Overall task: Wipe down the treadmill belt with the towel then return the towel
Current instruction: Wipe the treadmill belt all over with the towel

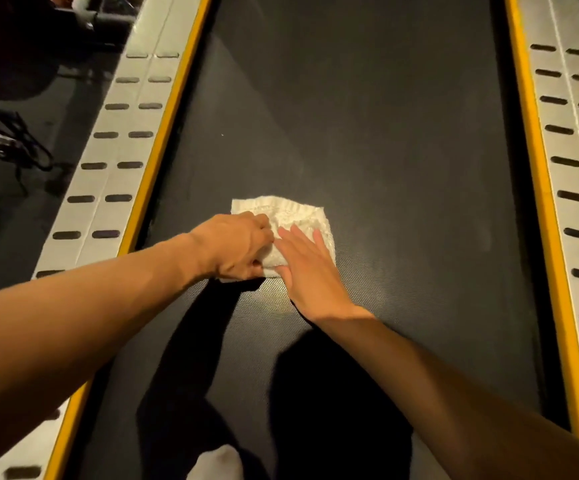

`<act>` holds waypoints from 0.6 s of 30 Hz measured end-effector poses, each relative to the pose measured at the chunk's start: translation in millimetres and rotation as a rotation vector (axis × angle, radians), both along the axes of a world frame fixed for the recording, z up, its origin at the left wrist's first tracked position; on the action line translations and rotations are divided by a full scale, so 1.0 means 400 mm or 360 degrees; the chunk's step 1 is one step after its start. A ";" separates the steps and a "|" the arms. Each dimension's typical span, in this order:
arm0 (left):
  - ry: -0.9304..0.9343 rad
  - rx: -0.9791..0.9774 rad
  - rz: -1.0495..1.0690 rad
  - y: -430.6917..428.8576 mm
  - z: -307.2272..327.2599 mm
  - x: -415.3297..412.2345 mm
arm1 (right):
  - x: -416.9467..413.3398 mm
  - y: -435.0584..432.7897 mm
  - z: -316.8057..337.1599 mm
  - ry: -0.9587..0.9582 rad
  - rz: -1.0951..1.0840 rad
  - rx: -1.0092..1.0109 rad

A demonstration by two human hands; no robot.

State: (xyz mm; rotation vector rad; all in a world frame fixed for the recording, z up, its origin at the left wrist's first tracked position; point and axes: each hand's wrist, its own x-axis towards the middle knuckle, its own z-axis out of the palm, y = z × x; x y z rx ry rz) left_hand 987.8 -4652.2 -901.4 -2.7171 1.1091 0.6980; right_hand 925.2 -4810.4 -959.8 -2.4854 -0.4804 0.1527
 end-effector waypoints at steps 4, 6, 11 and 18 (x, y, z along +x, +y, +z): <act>0.0051 -0.0103 -0.0054 0.046 -0.011 -0.081 | -0.070 -0.002 -0.028 -0.0086 0.0210 0.0020; 0.0121 -0.0150 0.0005 0.080 -0.018 -0.102 | -0.075 0.004 -0.032 -0.0087 0.0305 0.0008; 0.0069 -0.0081 0.0310 0.114 -0.020 -0.045 | 0.017 0.067 -0.012 -0.0026 0.0275 0.0065; 0.0020 -0.0182 0.0081 0.177 -0.030 -0.149 | -0.090 0.090 -0.018 -0.0050 0.0369 0.0121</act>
